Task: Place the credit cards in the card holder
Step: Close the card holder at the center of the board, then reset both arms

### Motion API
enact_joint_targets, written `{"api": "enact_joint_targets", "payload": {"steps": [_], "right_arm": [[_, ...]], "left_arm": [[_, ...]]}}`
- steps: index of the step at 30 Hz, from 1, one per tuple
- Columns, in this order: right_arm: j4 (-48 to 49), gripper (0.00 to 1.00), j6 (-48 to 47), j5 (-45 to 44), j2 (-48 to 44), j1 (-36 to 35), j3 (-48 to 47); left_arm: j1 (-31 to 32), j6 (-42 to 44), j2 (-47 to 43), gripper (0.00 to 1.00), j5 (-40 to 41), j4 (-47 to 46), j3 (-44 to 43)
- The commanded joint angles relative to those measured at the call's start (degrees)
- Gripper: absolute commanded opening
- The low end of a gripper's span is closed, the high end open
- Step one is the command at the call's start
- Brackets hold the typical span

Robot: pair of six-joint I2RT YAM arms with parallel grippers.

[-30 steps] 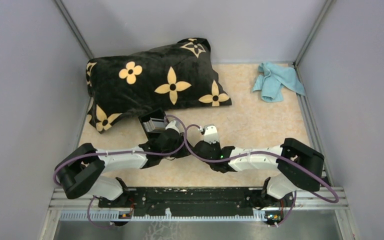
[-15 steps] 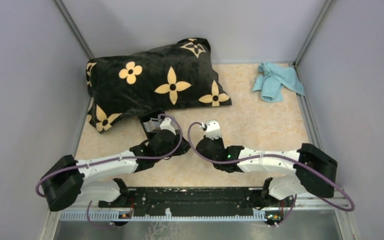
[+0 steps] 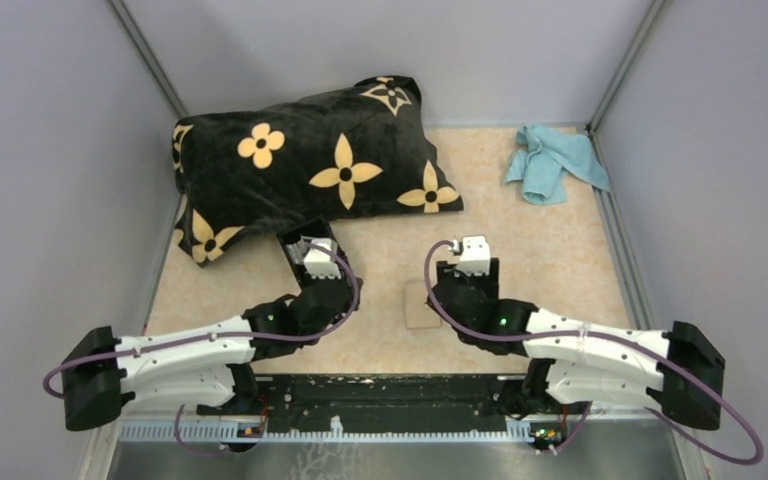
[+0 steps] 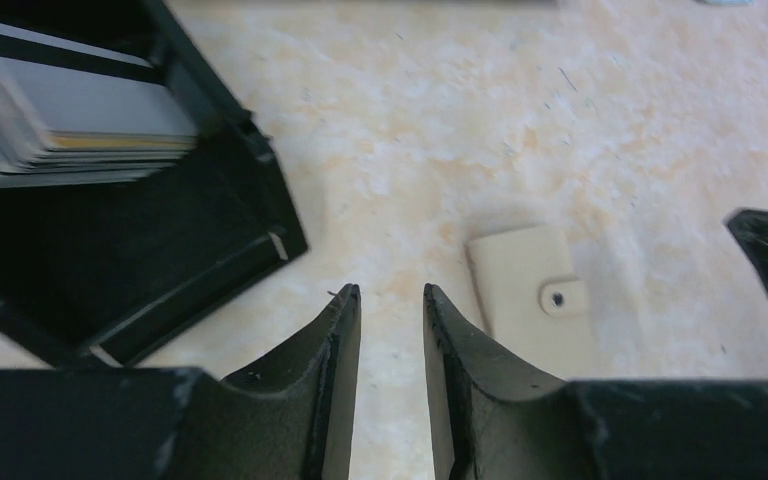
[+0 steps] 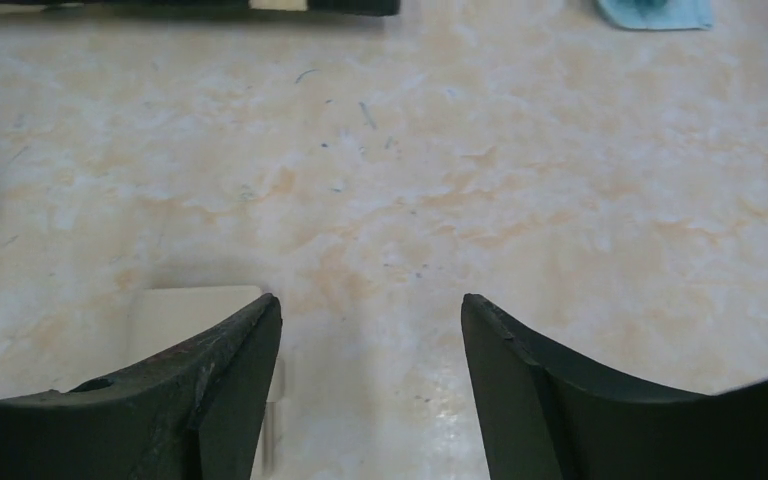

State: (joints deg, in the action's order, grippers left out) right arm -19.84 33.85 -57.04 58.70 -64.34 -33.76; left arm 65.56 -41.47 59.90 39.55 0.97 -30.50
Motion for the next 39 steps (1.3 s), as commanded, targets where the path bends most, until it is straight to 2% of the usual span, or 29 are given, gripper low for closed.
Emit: {"api": "enact_joint_targets", "payload": {"steps": [1, 4, 7, 12, 15, 19, 23, 27, 29, 35, 39], "right_arm": [[-3.5, 0.7, 2.4, -7.9, -7.4, 0.9, 2.4], [-1.7, 0.72, -0.2, -5.0, -11.7, 1.5, 4.4], [-1.5, 0.79, -0.2, -4.9, -13.7, 1.5, 5.3], [-2.7, 0.86, 2.4, -7.1, -10.6, 1.5, 3.8], [-6.4, 0.91, 6.8, -10.1, -5.5, 1.5, 1.3], [-18.1, 0.94, 17.8, -13.3, 3.0, 1.5, -4.2], [-28.9, 0.99, 28.2, -14.6, 9.9, 1.5, -9.1], [-31.0, 0.99, 29.8, -12.9, 13.6, 1.5, -11.2], [-30.4, 0.99, 28.8, -12.0, 12.8, 1.4, -11.1], [-17.1, 0.99, 16.9, -9.2, 1.1, 1.4, -4.5], [-13.8, 0.99, 14.6, -9.1, -5.0, 1.4, -2.1]], "left_arm": [[0.5, 1.2, -5.9, 0.36, 14.6, 6.4, -1.0], [0.5, 3.0, -10.5, 0.38, 18.9, 5.9, 1.7], [0.5, 5.2, -14.4, 0.39, 21.8, 3.5, 5.1], [0.4, 8.5, -18.6, 0.41, 23.8, 0.2, 9.7], [0.4, 10.9, -19.1, 0.55, 24.4, -2.0, 11.0], [0.4, 12.2, -18.1, 0.71, 25.2, -2.6, 10.9], [0.4, 12.9, -15.7, 0.79, 25.3, -3.1, 10.3], [0.4, 12.7, -13.5, 0.82, 25.9, -3.0, 9.6], [0.4, 12.7, -12.8, 0.83, 26.1, -2.4, 9.2], [0.4, 12.8, -12.6, 0.84, 25.9, -2.4, 9.0], [0.4, 13.2, -12.7, 0.85, 25.8, -2.5, 8.8]]}}
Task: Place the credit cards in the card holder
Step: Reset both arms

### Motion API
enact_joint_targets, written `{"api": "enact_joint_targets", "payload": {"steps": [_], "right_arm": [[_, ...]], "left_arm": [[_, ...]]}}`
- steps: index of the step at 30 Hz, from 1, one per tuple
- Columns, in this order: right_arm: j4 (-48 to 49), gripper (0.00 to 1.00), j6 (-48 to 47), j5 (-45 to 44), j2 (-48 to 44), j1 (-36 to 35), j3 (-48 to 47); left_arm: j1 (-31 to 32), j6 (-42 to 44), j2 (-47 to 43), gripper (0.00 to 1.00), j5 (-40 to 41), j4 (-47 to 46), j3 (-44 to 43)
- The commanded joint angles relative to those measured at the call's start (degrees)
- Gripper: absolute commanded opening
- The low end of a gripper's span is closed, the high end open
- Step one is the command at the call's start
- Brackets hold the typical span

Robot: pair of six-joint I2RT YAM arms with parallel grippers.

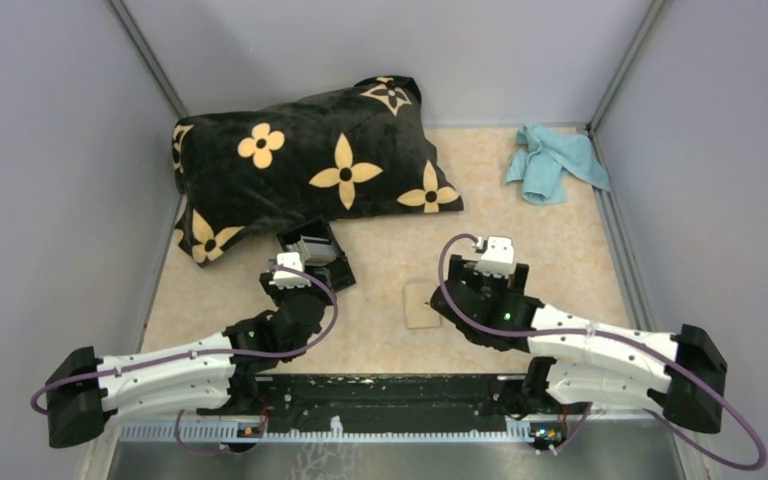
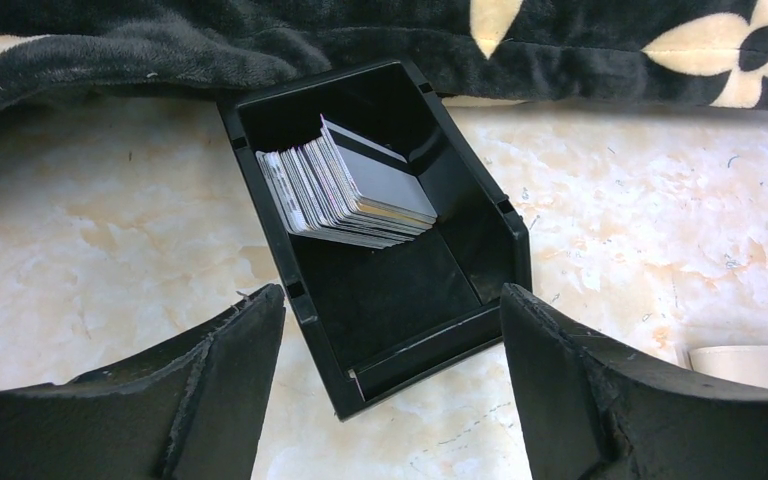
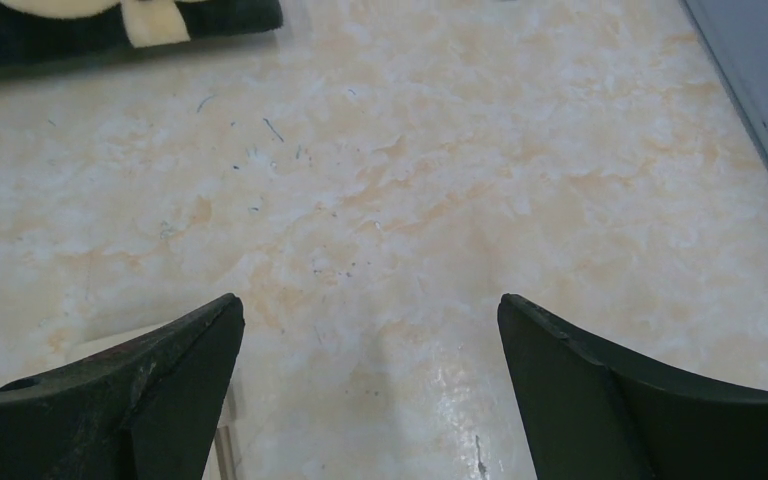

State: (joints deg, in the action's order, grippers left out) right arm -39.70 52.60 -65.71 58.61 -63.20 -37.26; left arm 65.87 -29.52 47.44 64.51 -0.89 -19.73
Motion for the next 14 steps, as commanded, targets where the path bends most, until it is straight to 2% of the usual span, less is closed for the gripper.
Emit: {"api": "enact_joint_targets", "payload": {"steps": [1, 9, 14], "right_arm": [[5.9, 0.99, -3.8, -0.5, -5.6, 0.3, 1.5], [0.1, 0.99, 2.3, -2.5, -4.7, 0.3, -0.1], [0.7, 0.99, 2.2, -3.2, -5.1, 0.0, 0.6]], "left_arm": [[0.1, 1.3, -0.2, 0.85, 0.8, -0.6, -2.0], [0.0, 1.4, -0.2, 0.85, 0.5, -0.9, -1.9], [0.1, 1.5, -0.3, 0.85, 0.6, -0.7, -2.0]]}}
